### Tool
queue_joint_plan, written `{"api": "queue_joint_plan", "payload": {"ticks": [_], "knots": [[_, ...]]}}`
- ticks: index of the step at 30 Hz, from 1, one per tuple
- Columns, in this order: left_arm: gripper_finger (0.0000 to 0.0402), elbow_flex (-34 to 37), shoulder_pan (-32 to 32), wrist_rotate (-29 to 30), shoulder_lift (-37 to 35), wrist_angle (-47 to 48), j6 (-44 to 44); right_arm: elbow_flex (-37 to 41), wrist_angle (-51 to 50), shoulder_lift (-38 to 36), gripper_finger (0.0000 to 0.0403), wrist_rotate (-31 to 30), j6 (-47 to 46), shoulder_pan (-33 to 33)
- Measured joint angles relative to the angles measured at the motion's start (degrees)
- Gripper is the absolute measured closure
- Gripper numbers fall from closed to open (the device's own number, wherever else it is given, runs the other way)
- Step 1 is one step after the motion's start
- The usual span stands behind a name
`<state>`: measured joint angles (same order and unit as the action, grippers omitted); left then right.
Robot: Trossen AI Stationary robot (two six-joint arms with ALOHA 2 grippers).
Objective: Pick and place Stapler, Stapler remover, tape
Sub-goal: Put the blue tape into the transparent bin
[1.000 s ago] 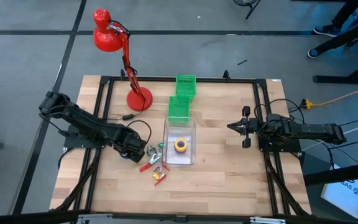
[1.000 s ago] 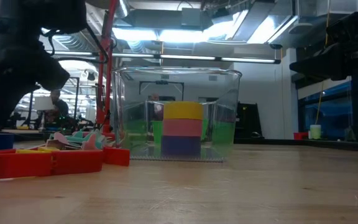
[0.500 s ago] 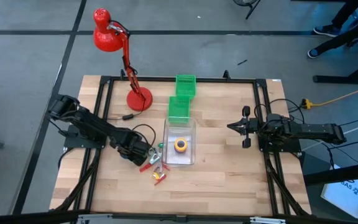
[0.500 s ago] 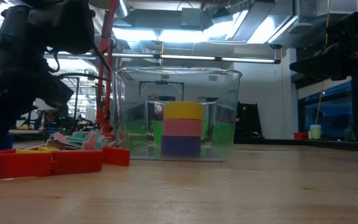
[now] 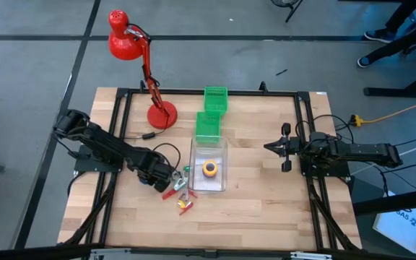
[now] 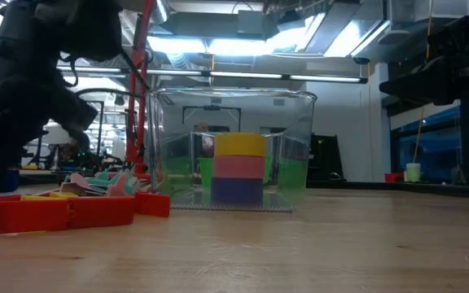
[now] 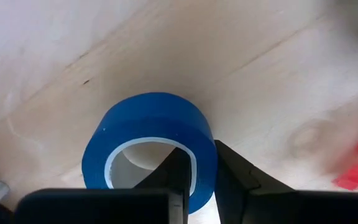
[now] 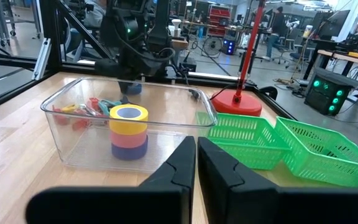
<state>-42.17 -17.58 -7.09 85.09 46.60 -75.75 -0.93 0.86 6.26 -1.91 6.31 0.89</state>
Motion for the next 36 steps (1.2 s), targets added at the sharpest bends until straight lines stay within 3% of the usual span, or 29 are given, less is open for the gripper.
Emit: {"api": "queue_joint_plan", "payload": {"ticks": [9, 29, 36], "knots": [[0.0364, -2.39, 1.44, 7.02, -3.96, 0.21, -0.02, -0.02, 0.0, 0.0, 0.0382, 0.02, 0.02, 0.01], [0.0363, -3.11, 12.85, 23.52, -21.72, -0.46, 1.58, -0.02, 0.0, 0.0, 0.0382, 0.02, 0.0, 0.02], [0.0364, -3.11, 16.59, 30.16, -26.9, -8.91, 8.32, -0.02, 0.0, -0.02, 0.0382, 0.02, 0.01, 0.0]]}}
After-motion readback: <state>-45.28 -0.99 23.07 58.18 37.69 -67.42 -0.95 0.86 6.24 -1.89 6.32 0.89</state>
